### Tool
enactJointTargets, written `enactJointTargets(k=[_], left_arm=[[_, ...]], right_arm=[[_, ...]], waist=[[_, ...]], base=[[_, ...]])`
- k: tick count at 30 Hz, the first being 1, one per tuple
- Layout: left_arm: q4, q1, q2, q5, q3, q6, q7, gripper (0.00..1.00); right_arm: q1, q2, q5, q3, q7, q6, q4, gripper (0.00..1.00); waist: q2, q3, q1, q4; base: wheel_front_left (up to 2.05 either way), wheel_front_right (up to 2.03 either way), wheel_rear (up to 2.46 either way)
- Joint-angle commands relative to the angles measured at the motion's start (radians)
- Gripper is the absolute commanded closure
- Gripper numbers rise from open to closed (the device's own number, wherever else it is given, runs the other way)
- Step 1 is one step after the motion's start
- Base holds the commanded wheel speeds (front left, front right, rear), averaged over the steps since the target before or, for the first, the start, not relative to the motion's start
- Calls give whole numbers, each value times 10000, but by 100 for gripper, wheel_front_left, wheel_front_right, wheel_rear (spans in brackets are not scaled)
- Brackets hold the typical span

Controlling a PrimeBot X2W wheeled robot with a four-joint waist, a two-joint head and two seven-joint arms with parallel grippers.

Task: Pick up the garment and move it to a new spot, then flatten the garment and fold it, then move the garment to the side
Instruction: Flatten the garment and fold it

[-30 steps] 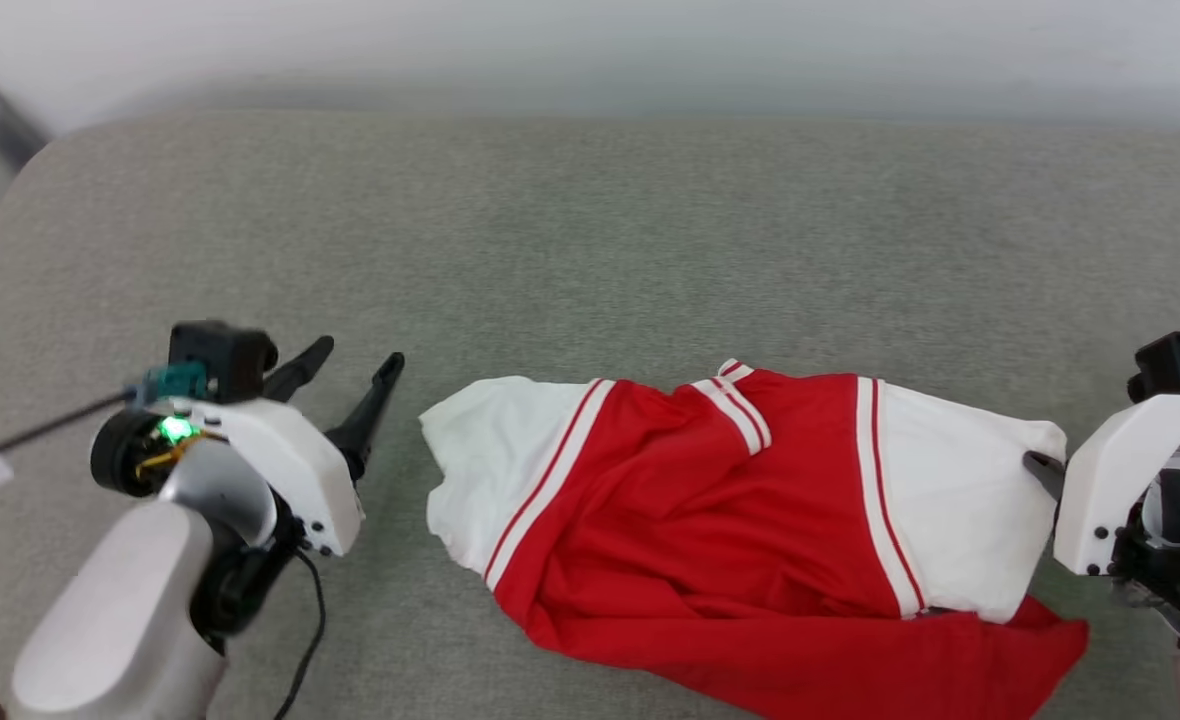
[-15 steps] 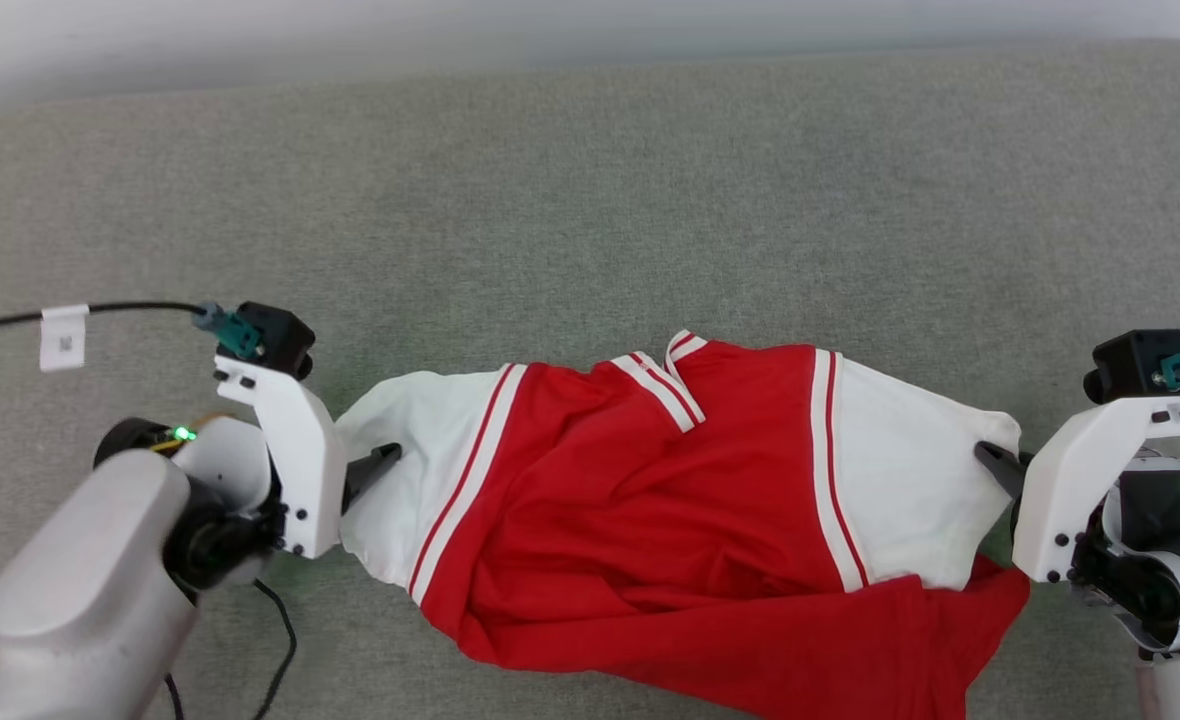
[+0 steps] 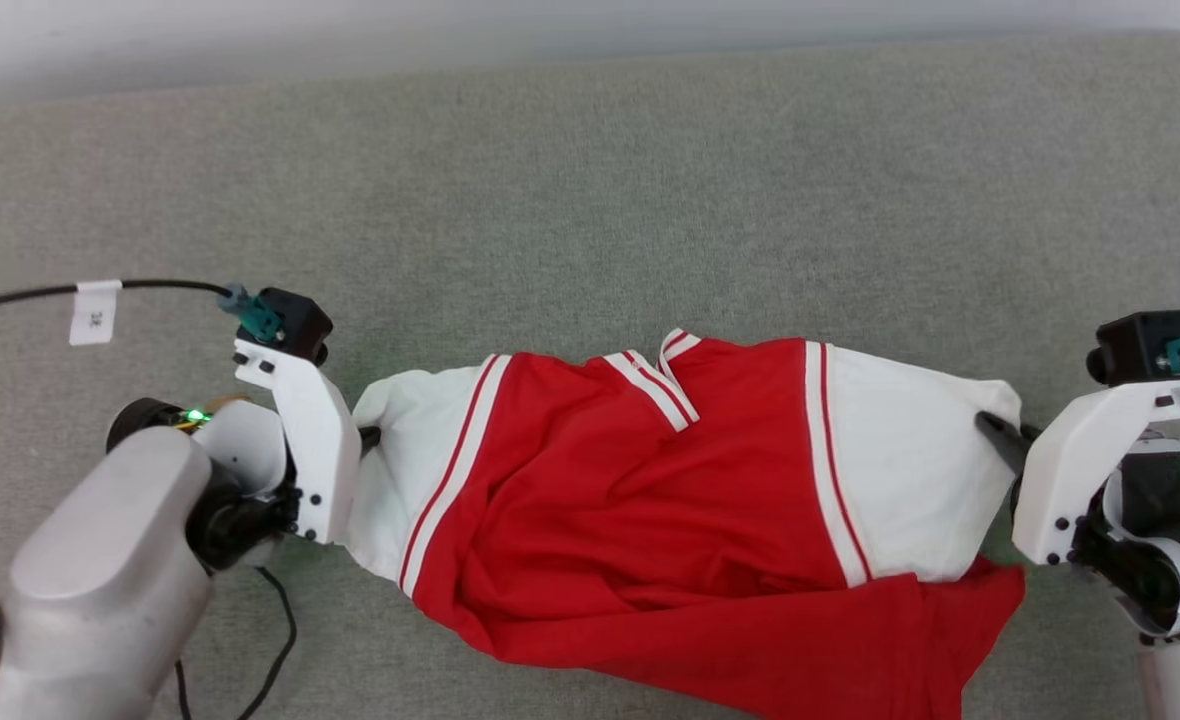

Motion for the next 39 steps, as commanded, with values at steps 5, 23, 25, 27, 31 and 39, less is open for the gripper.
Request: enactJointTargets(k=[5, 23, 25, 27, 31, 39], left_arm=[[570, -489, -309, 653, 175, 289, -1617, 100], [1714, -3314, -562, 1675, 1424, 1529, -5070, 100], [1936, -3839, -549, 1735, 1598, 1636, -5393, 100], [2125, -4299, -563, 1812, 1710, 1668, -5685, 100], [2388, -5432, -418, 1975, 1999, 1644, -6369, 100], [2315, -7867, 173, 2249, 2640, 1635, -7571, 100]], right_arm=[[-338, -400, -378, -196, -817, -3, 214, 100], [-3397, -1342, -1177, -545, -2168, -5, 1579, 100], [-4149, -1467, -1261, -421, -2421, -7, 1801, 100], [-4871, -1549, -1362, -286, -2715, -7, 2030, 100], [-6468, -1532, -1630, -145, -3357, -8, 2372, 100], [-9865, -1468, -2148, 221, -4929, -8, 2823, 100]], waist=[[0, -946, 0, 330], [0, -1935, 0, 616], [0, -1629, 0, 589], [0, -1293, 0, 561], [0, -434, 0, 448], [0, 1632, 0, 157]], base=[[0, 0, 0], [0, 0, 0], [0, 0, 0], [0, 0, 0], [0, 0, 0], [0, 0, 0]])
